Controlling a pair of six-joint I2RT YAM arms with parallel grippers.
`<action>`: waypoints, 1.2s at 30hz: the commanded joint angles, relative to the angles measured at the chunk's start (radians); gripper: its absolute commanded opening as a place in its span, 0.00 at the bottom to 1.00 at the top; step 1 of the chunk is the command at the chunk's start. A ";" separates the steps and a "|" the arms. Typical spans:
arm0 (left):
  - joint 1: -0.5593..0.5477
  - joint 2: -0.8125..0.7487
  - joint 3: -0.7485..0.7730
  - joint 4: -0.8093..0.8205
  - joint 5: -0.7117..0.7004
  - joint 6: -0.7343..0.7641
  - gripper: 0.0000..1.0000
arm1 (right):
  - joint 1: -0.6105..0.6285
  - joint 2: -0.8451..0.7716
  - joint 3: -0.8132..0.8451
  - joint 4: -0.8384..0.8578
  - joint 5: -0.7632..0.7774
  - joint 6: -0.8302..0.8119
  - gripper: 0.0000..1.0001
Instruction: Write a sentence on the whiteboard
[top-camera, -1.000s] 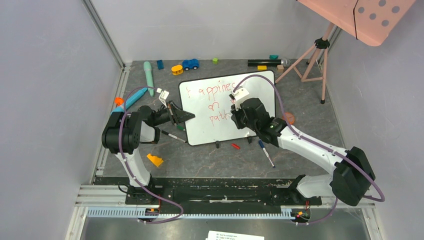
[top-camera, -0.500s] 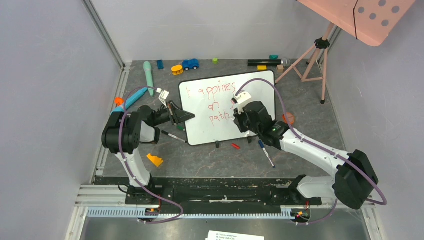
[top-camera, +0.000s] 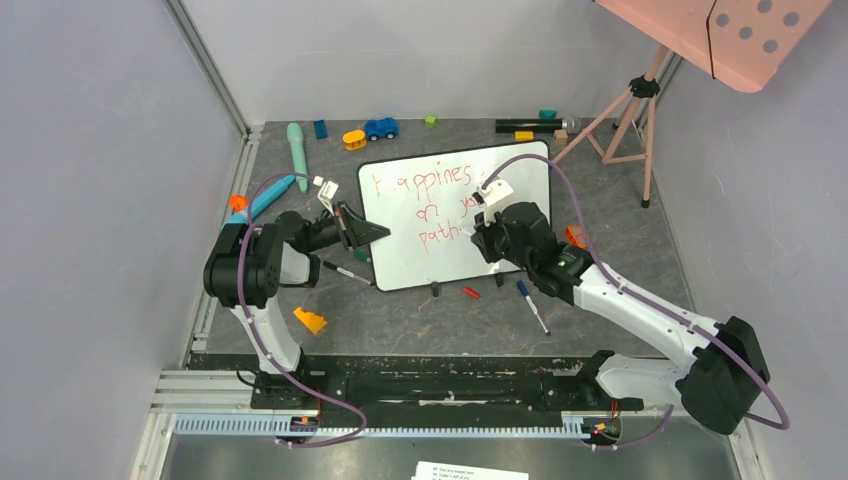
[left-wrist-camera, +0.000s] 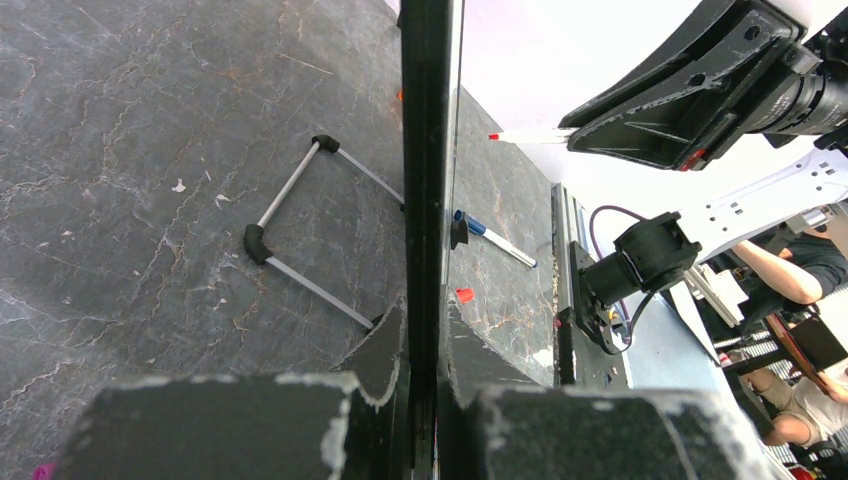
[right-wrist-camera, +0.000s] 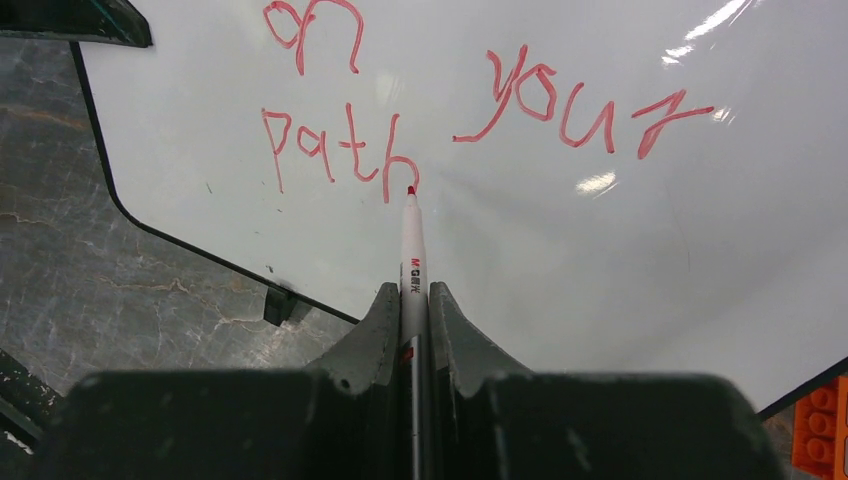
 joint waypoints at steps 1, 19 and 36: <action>0.013 -0.013 0.007 0.057 -0.006 0.084 0.02 | -0.003 -0.028 0.004 0.001 0.015 -0.006 0.00; 0.013 -0.012 0.007 0.057 -0.006 0.084 0.02 | -0.013 0.064 0.002 0.014 0.070 -0.020 0.00; 0.013 -0.044 -0.014 0.057 -0.005 0.094 0.39 | -0.042 -0.123 -0.036 -0.015 -0.005 -0.012 0.00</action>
